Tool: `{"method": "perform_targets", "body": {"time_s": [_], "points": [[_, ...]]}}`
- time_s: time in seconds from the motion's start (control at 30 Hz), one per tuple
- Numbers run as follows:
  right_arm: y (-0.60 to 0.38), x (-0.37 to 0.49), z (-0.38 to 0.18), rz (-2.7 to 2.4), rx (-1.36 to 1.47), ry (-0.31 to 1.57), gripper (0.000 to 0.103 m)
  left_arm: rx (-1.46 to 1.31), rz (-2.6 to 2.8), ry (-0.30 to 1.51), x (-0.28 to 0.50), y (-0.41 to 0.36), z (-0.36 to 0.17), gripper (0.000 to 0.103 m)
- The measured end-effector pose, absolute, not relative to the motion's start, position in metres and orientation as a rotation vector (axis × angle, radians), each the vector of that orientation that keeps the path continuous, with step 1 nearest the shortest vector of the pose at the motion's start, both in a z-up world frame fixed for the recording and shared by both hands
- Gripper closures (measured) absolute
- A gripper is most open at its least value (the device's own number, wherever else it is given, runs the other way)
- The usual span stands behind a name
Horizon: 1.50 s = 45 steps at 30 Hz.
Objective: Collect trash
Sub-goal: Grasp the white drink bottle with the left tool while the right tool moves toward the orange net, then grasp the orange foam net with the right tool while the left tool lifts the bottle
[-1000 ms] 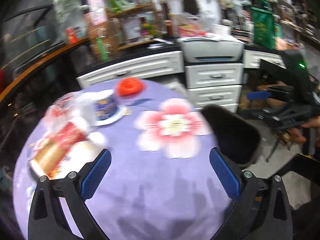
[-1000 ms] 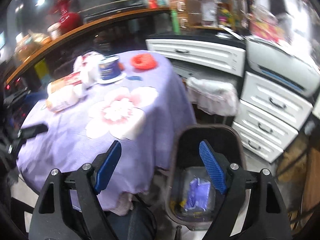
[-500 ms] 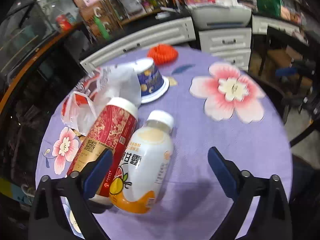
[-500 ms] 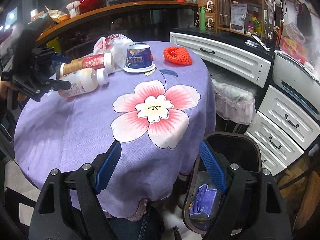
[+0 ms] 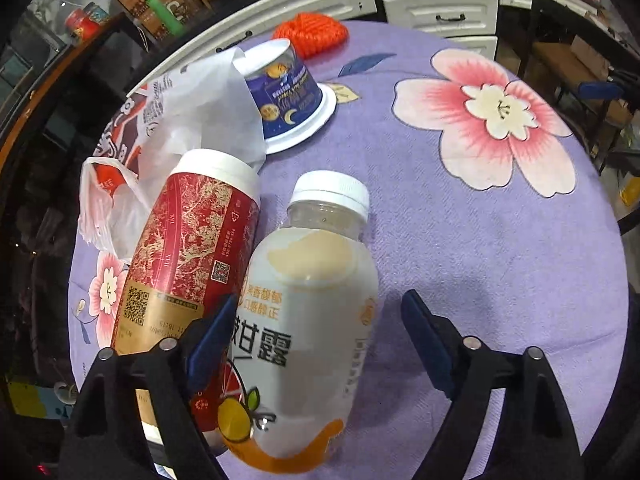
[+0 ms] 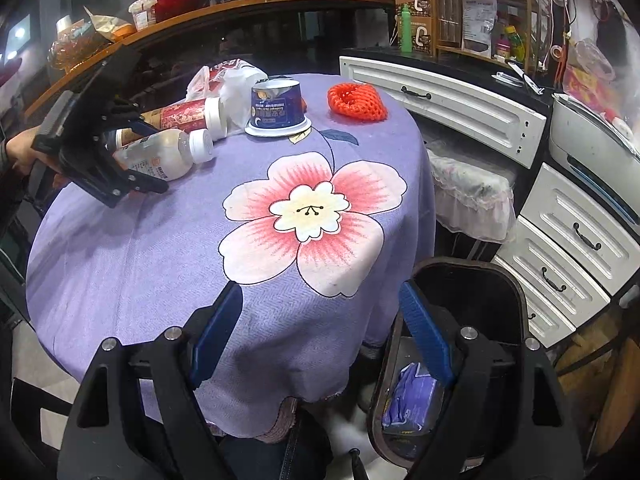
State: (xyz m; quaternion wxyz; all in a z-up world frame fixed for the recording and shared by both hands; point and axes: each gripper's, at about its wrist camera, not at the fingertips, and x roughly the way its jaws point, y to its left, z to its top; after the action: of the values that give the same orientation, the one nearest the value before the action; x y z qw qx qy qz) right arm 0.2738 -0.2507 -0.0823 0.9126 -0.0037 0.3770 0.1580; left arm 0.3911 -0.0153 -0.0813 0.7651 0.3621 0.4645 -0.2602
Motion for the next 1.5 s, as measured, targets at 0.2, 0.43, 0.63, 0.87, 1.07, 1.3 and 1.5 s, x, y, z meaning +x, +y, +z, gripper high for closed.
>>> {"method": "perform_targets", "body": {"time_s": [0.2,0.43,0.63,0.87,1.07,1.3,1.5], "points": [[-0.249,0.281,-0.082,0.342,-0.001,0.785,0.023,0.730,-0.545,1.025,0.394,-0.014,-0.084,0.042],[-0.245,0.309,-0.075,0.368,0.007,0.776,0.023,0.639,-0.503,0.941,0.375,-0.008,-0.074,0.042],[-0.237,0.355,-0.070,0.365,-0.031,0.779,0.023,0.496,-0.484,0.874,0.356,-0.008,-0.060,0.042],[-0.228,0.429,-0.065,0.335,-0.065,0.796,0.023,0.322,-0.463,0.784,0.332,-0.008,-0.041,0.042],[-0.217,0.492,-0.067,0.322,-0.088,0.822,0.023,0.284,-0.430,0.742,0.325,-0.011,-0.037,0.042],[-0.192,0.547,-0.072,0.288,-0.194,0.834,0.025,0.253,-0.427,0.730,0.322,-0.004,-0.040,0.042],[-0.192,0.560,-0.080,0.244,-0.184,0.833,0.065,0.230,-0.439,0.732,0.321,-0.003,-0.044,0.042]]}}
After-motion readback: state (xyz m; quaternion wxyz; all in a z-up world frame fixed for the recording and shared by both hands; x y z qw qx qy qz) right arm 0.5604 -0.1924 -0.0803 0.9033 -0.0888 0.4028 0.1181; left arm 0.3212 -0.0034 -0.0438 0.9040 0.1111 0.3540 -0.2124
